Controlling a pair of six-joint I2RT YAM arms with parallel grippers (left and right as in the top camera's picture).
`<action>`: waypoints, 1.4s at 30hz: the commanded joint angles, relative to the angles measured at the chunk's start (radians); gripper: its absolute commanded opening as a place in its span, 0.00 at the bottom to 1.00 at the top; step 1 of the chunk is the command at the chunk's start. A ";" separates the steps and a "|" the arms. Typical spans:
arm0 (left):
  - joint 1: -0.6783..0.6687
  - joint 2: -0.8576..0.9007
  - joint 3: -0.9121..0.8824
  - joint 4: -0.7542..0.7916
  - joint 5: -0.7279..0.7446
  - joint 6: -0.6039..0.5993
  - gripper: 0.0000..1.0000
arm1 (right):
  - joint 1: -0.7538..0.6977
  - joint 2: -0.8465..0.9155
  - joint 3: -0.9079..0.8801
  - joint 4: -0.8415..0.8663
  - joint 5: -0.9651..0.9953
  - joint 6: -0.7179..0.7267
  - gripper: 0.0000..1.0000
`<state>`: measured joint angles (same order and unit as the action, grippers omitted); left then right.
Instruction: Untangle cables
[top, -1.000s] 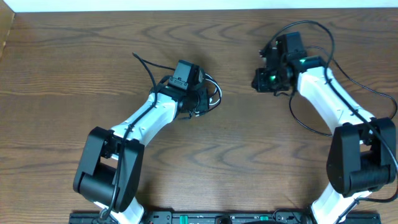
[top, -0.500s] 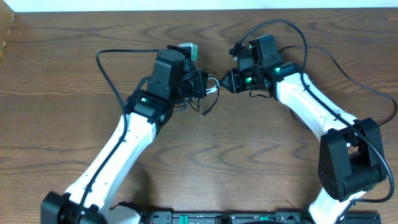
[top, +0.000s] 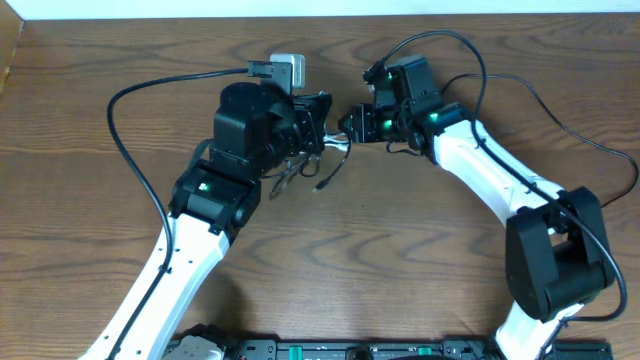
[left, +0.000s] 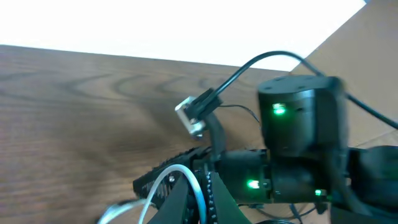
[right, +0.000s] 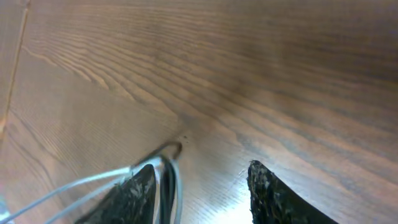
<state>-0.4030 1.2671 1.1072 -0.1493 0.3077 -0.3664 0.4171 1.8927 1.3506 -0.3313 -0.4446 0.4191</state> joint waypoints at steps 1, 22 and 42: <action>0.003 -0.016 0.010 0.008 -0.014 0.060 0.07 | 0.014 0.040 -0.005 -0.002 -0.038 0.067 0.44; 0.003 -0.005 0.010 -0.021 -0.014 0.304 0.08 | 0.024 0.043 -0.005 -0.079 -0.243 0.165 0.42; 0.005 0.000 0.010 0.114 -0.145 0.303 0.07 | 0.132 0.045 -0.006 -0.377 0.304 0.088 0.08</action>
<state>-0.4030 1.2736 1.1072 -0.0864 0.1947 -0.0769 0.5259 1.9278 1.3468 -0.6819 -0.3099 0.5388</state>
